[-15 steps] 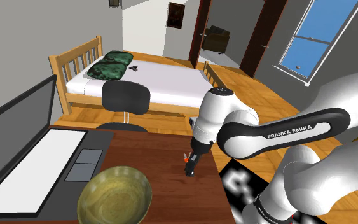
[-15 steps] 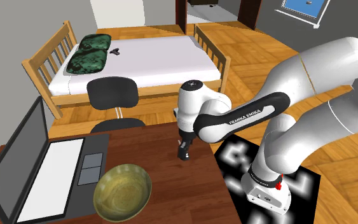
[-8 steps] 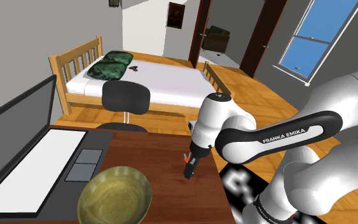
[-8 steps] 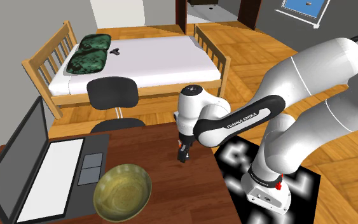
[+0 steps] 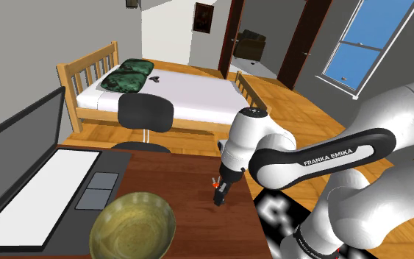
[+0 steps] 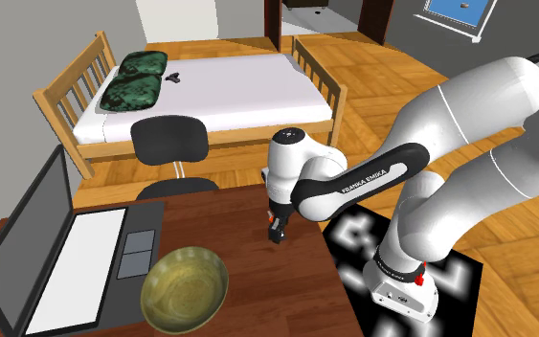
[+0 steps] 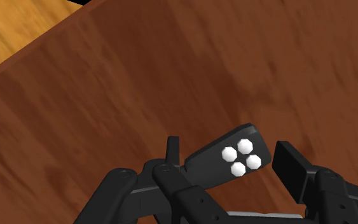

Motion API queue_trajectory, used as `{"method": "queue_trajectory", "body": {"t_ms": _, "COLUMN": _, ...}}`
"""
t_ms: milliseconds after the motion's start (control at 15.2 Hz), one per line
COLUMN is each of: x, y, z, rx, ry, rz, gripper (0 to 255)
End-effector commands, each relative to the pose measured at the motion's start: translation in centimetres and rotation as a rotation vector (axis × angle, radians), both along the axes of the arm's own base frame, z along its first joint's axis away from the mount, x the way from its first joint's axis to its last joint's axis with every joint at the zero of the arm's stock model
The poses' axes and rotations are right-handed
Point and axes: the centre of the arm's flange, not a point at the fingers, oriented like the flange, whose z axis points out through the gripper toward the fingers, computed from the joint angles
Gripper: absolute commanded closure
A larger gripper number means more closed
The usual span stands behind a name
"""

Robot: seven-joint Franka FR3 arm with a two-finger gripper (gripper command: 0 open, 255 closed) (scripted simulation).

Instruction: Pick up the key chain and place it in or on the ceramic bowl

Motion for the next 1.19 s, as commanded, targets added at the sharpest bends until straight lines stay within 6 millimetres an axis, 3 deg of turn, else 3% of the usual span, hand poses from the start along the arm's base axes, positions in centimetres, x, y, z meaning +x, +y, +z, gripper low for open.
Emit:
{"method": "queue_trajectory", "body": {"t_ms": 0, "x": 0.0, "y": 0.0, "z": 0.0, "rx": 0.0, "ry": 0.0, "rz": 0.0, "gripper": 255}}
{"method": "queue_trajectory", "body": {"t_ms": 330, "x": 0.0, "y": 0.0, "z": 0.0, "rx": 0.0, "ry": 0.0, "rz": 0.0, "gripper": 255}}
{"method": "queue_trajectory", "body": {"t_ms": 1122, "x": 0.0, "y": 0.0, "z": 6.3, "rx": 0.0, "ry": 0.0, "rz": 0.0, "gripper": 255}}
